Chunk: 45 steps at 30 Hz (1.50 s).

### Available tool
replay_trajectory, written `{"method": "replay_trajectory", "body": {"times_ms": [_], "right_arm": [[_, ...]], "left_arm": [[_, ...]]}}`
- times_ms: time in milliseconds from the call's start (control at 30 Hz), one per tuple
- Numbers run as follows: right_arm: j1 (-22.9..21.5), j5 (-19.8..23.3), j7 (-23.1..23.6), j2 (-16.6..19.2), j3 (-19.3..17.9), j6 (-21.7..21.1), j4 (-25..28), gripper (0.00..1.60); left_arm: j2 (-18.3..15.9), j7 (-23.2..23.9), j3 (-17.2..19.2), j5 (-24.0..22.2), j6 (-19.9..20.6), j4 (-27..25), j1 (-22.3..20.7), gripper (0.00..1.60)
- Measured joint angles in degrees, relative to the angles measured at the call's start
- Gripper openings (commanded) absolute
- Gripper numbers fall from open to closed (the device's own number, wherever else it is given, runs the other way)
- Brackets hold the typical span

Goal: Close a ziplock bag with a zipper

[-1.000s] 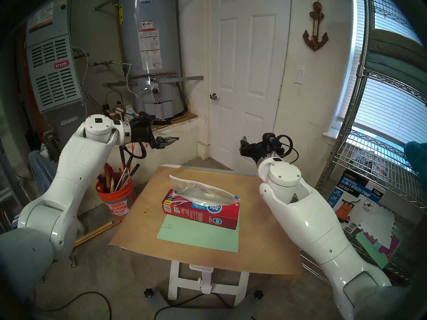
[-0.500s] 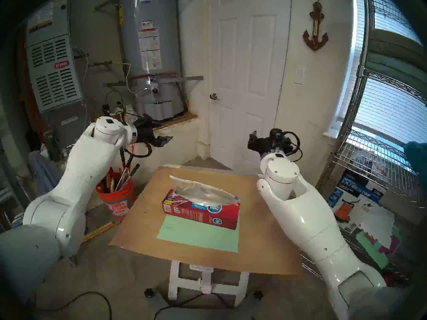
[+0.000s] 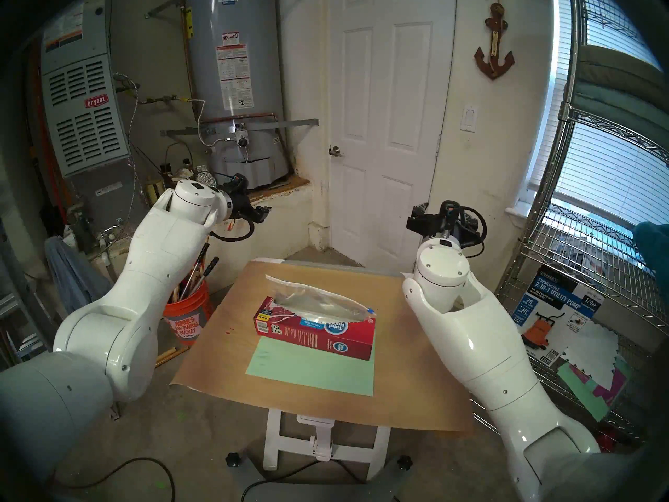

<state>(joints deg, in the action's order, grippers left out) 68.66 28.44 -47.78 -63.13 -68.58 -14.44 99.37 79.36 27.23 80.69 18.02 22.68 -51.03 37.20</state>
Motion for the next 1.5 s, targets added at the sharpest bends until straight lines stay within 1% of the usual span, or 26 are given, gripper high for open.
{"method": "replay_trajectory", "body": {"times_ms": [167, 333, 500, 733, 867, 967, 1100, 1200, 1300, 1500], "right_arm": [[0.4, -1.4, -4.2, -0.3, -0.3, -0.4, 1.2, 1.60], [0.7, -2.8, -8.1, -0.6, -0.5, -1.9, 2.1, 1.60], [0.3, -3.4, -10.8, -0.8, -1.8, -3.1, 0.8, 1.60], [-2.0, -3.4, -11.9, -0.4, -5.5, -3.8, -5.4, 1.60], [-3.1, -3.3, -11.2, 0.7, -7.6, -3.6, -8.1, 1.60], [-3.4, -3.3, -10.5, 1.5, -8.6, -3.1, -9.1, 1.60], [-3.3, -3.5, -9.8, 2.1, -9.3, -1.9, -9.3, 1.60], [-2.7, -3.7, -9.1, 2.5, -9.4, -0.1, -8.5, 1.60], [-2.0, -4.0, -8.5, 2.7, -9.4, 1.3, -7.9, 1.60], [-1.1, -4.3, -7.8, 2.9, -9.4, 2.8, -7.5, 1.60]], "left_arm": [[2.1, -5.0, 1.2, 2.7, 3.9, -0.2, 0.2, 1.60], [4.5, -10.4, 2.7, 5.8, 7.8, -1.1, 0.7, 1.60], [6.9, -15.4, 4.1, 8.1, 10.3, -2.5, 1.8, 1.60], [9.6, -22.8, 5.7, 9.4, 11.7, -4.4, 4.0, 1.60], [10.7, -25.5, 6.4, 9.6, 11.8, -5.2, 5.2, 1.60], [11.3, -26.9, 6.9, 9.6, 11.6, -5.8, 5.8, 1.60], [11.7, -27.3, 7.3, 9.4, 10.7, -6.2, 6.3, 1.60], [11.7, -25.1, 6.8, 8.7, 9.9, -6.8, 6.5, 1.60], [11.5, -21.7, 5.7, 8.1, 9.2, -7.5, 6.9, 1.60], [10.8, -18.7, 4.8, 7.6, 8.6, -8.4, 7.4, 1.60]]}}
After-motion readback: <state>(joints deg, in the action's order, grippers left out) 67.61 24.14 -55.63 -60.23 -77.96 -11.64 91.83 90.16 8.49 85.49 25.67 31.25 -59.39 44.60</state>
